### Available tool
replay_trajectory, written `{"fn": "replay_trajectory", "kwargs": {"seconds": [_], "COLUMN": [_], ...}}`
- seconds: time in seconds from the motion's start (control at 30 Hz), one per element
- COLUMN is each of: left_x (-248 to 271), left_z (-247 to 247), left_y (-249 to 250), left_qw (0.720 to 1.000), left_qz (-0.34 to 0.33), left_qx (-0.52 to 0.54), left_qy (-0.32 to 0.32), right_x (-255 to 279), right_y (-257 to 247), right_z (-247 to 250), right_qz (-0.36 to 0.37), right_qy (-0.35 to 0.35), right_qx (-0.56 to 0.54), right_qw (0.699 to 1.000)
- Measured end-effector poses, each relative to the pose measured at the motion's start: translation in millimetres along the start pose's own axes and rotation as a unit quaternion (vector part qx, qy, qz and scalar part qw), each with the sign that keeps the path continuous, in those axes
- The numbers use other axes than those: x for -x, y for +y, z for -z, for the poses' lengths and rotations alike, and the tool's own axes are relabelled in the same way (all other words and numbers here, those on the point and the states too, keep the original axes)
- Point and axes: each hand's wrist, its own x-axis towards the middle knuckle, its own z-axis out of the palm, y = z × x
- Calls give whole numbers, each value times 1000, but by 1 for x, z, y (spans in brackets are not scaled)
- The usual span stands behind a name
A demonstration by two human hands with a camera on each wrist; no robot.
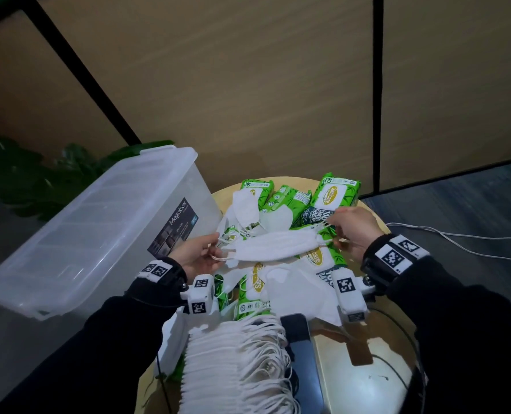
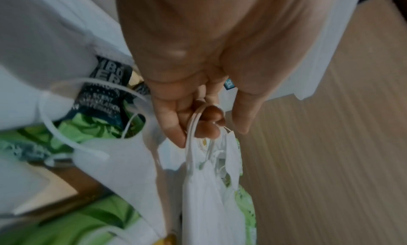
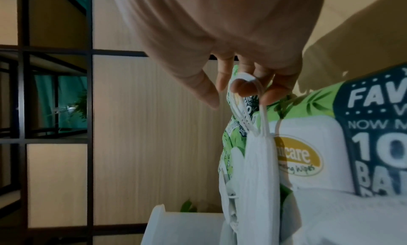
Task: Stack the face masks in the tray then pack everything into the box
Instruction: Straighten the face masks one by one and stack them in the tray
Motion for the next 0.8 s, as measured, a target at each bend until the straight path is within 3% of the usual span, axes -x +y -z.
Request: {"fn": "replay_trajectory", "kwargs": {"seconds": [0.07,0.13,0.2,0.23,0.3,0.37,0.43,0.53,0.63,0.73,0.8], "left_x": [1,7,19,27,42,50,57,66,68,70,69], "left_z": [3,4,3,2,3,9,20,40,59,64,63], "left_y": [-1,3,8,12,19,23,21,10,-8,-27,-41], "left_qw": [999,983,922,888,843,837,840,814,745,669,658], "left_qz": [-22,-81,-162,-200,-240,-228,-179,-106,-66,-54,-53], "left_qx": [-40,-152,-335,-398,-465,-487,-508,-569,-658,-732,-743], "left_qy": [13,56,103,116,125,104,69,51,89,118,107], "right_x": [2,10,23,30,42,50,53,59,63,65,65], "right_y": [7,8,5,4,8,15,17,18,29,36,35], "right_z": [-2,-3,-4,-5,-7,-9,-11,-14,-18,-24,-26], "right_qz": [18,59,101,107,106,118,124,136,172,198,195], "right_qy": [7,19,-35,-89,-170,-192,-194,-195,-188,-174,-176], "right_qx": [25,83,184,270,458,586,620,663,717,735,719], "right_qw": [999,995,977,953,866,779,750,710,649,625,643]}}
